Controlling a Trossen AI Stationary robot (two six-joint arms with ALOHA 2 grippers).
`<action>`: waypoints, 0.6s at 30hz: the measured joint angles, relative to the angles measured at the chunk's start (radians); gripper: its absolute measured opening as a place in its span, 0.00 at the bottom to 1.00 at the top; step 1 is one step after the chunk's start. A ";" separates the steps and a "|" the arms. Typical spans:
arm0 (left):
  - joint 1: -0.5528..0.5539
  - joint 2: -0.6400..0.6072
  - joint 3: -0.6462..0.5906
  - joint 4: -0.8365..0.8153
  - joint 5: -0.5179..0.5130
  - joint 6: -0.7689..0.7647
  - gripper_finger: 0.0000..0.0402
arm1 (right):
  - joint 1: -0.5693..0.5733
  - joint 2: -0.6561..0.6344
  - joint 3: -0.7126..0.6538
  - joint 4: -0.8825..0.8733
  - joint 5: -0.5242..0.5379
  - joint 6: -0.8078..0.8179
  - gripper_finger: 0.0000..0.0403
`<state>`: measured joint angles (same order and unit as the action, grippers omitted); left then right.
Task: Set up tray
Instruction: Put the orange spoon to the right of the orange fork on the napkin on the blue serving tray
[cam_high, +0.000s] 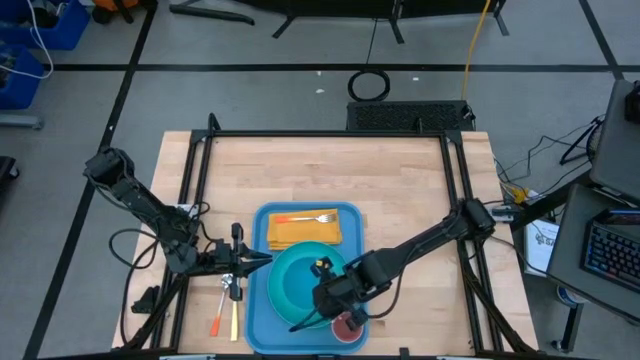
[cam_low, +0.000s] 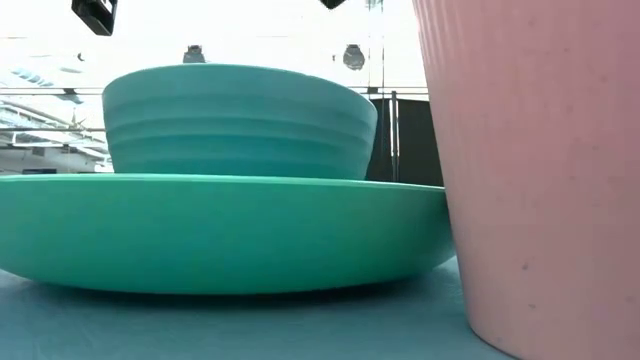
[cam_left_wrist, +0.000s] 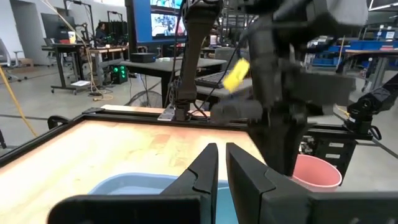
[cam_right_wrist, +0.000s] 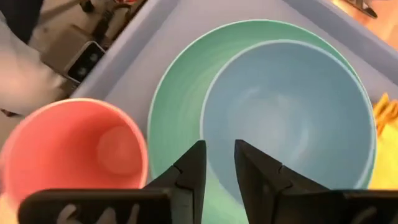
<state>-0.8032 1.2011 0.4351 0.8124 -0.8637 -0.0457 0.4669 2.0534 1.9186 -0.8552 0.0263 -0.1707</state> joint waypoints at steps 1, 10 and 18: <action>0.000 0.000 0.000 0.000 0.000 -0.006 0.09 | 0.000 -0.010 0.000 -0.011 0.000 0.017 0.19; -0.031 0.001 0.000 -0.002 0.001 -0.019 0.09 | 0.006 -0.228 -0.176 0.123 -0.029 0.129 0.08; -0.050 0.002 0.000 -0.027 -0.002 -0.076 0.09 | 0.021 -0.631 -0.708 0.603 0.074 0.212 0.00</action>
<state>-0.8536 1.2030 0.4351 0.7856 -0.8653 -0.1221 0.4882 1.4227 1.2103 -0.2525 0.1006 0.0414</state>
